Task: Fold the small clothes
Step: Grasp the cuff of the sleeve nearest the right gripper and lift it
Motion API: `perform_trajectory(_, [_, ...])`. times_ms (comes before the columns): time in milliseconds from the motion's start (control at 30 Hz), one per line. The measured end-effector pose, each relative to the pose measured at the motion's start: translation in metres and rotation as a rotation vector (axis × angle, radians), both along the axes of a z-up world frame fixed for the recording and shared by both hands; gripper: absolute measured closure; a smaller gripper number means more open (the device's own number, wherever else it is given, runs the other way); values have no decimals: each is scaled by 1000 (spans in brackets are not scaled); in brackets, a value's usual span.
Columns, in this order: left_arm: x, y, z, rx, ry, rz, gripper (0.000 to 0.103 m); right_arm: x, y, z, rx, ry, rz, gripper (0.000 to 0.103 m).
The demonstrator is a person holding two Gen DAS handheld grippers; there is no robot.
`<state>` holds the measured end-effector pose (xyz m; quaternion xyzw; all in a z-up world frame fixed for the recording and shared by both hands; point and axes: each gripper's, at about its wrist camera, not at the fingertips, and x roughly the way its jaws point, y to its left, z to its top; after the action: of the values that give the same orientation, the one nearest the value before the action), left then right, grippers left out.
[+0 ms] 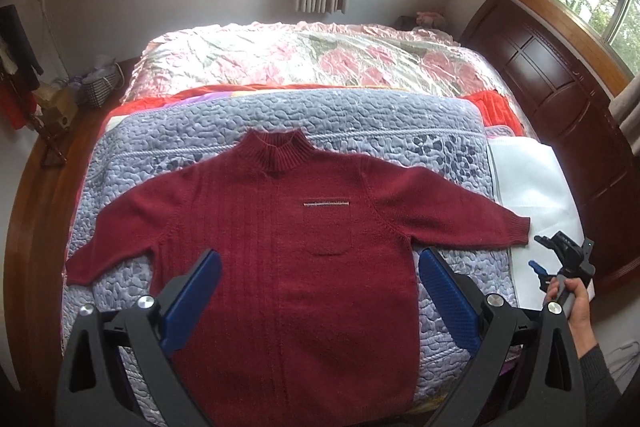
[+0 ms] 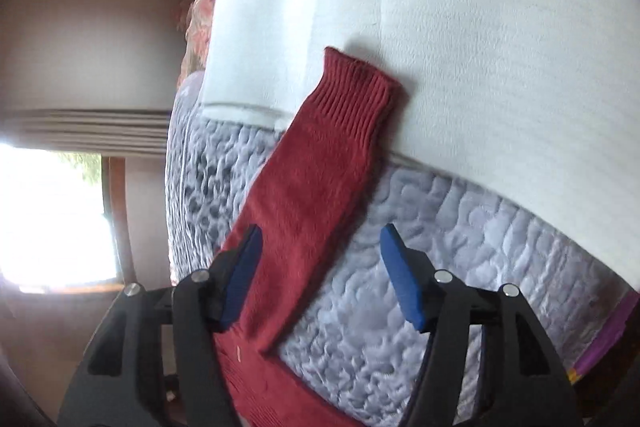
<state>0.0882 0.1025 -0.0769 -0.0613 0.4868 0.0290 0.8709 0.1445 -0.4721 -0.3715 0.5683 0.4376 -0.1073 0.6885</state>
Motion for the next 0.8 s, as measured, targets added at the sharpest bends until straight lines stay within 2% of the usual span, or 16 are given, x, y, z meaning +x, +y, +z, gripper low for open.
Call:
perform_trajectory(67, [8,-3,-15,9,45,6,4,11,-20,-23,48,-1,-64,44])
perform_trajectory(200, [25,-2,-40,-32,148,40,4,29,-42,-52,73,25,-145,44])
perform_trajectory(367, [32,-6,-49,-6,156,35,4,49,-44,-67,60,37,-143,43])
perform_trajectory(433, [34,-5,-54,-9,173,34,4,55,-43,-69,47,32,-147,35])
perform_trajectory(500, [34,-5,-57,-18,186,36,4,59,-41,-68,36,34,-153,34])
perform_trajectory(533, [34,-6,-59,-19,190,34,4,60,-40,-67,30,34,-153,36])
perform_trajectory(600, [33,-6,-59,-17,193,31,4,62,-38,-66,37,14,-139,54])
perform_trajectory(767, [28,-6,-60,-14,193,31,4,58,-40,-71,64,9,-167,72])
perform_trajectory(800, [26,-5,-61,-14,196,35,4,58,-41,-70,65,6,-166,80])
